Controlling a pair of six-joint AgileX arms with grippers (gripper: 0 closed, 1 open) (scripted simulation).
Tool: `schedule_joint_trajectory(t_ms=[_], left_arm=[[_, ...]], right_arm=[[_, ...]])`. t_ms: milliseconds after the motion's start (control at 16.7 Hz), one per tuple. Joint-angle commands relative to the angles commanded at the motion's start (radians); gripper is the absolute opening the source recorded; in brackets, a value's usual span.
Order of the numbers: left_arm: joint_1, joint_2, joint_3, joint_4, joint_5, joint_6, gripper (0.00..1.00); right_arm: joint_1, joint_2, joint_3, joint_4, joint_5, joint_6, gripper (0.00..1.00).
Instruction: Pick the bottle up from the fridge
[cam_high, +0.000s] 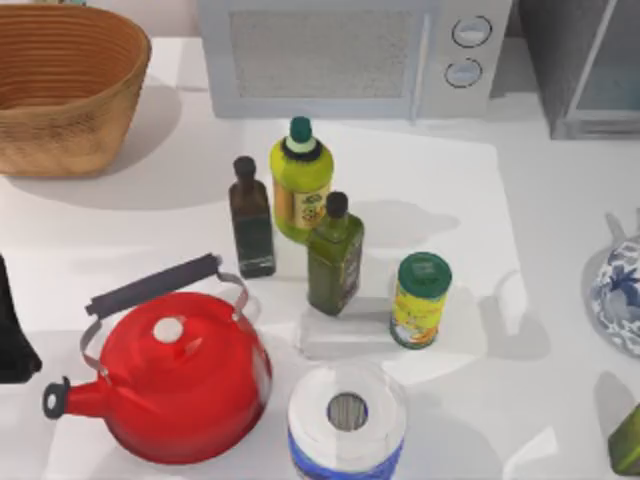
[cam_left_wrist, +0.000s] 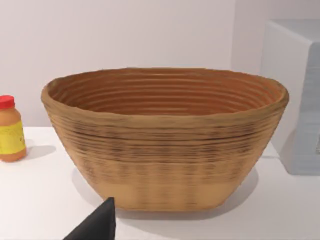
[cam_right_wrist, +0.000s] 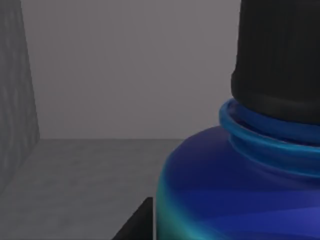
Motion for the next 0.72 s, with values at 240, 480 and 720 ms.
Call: schedule_joint_trajectory(t_ms=[240, 480, 720], left_arm=[[0.0, 0.0, 0.0, 0.0, 0.0, 0.0, 1.0], [0.0, 0.0, 0.0, 0.0, 0.0, 0.0, 1.0], [0.0, 0.0, 0.0, 0.0, 0.0, 0.0, 1.0]], right_arm=[[0.0, -0.034, 0.005, -0.033, -0.003, 0.003, 0.0], [-0.002, -0.115, 0.016, -0.132, -0.002, 0.003, 0.0], [-0.003, -0.14, 0.021, -0.159, -0.002, 0.003, 0.0]])
